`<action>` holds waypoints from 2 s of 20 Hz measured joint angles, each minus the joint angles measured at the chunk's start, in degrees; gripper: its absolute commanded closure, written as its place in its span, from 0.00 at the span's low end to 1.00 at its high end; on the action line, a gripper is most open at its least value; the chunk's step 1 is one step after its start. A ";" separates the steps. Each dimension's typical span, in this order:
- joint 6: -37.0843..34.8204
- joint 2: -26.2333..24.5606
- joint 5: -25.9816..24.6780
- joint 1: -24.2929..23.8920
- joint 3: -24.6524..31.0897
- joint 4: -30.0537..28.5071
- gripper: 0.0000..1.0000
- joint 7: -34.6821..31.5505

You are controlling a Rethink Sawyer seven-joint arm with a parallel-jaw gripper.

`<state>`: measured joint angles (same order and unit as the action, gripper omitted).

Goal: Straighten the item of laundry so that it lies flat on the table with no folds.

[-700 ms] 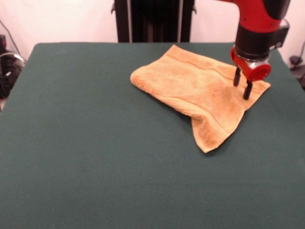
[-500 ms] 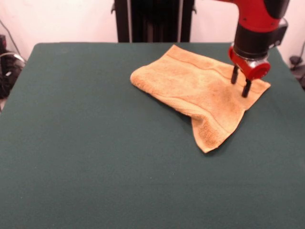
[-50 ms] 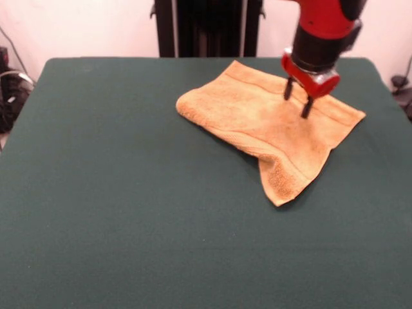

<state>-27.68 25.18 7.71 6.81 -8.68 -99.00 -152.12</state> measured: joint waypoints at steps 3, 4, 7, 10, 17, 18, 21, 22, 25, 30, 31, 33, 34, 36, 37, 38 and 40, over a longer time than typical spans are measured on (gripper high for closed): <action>0.00 1.38 -4.35 -2.46 -0.03 -0.05 0.00 0.00; 0.00 1.85 -5.85 -3.42 -0.03 -0.06 0.00 0.00; 0.14 2.30 -8.33 -5.47 -0.09 -0.10 0.00 0.00; 0.30 2.06 -8.84 -5.84 -0.22 -0.14 0.00 0.00; 0.29 2.33 -9.11 -0.96 -0.39 -0.37 0.00 0.00; 0.36 2.67 -10.02 -1.13 -0.28 -0.48 0.00 0.00; 0.59 3.88 -13.18 -2.57 0.16 -0.89 0.00 0.04; 0.66 4.22 -14.09 -3.39 0.27 -1.00 0.00 0.04; 0.70 6.08 -18.84 -8.55 0.71 -1.27 0.00 0.31; 0.72 9.61 -27.63 -19.97 0.85 -1.24 0.00 0.39; 0.72 10.03 -28.77 -21.53 0.90 -1.27 0.00 0.39; 0.72 10.91 -31.43 -25.05 1.00 -1.25 0.00 0.39; 0.70 11.11 -32.20 -25.98 1.04 -1.27 0.00 0.39; 0.72 11.86 -35.04 -29.16 1.22 -1.27 0.00 0.39; 0.70 12.03 -35.81 -30.01 1.29 -1.28 0.00 0.39; 0.72 12.14 -36.43 -30.58 1.38 -1.27 0.00 0.39; 0.70 12.70 -38.84 -32.61 1.99 -1.27 0.00 0.39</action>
<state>-26.98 37.88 -31.13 -25.80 -6.69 -100.27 -151.73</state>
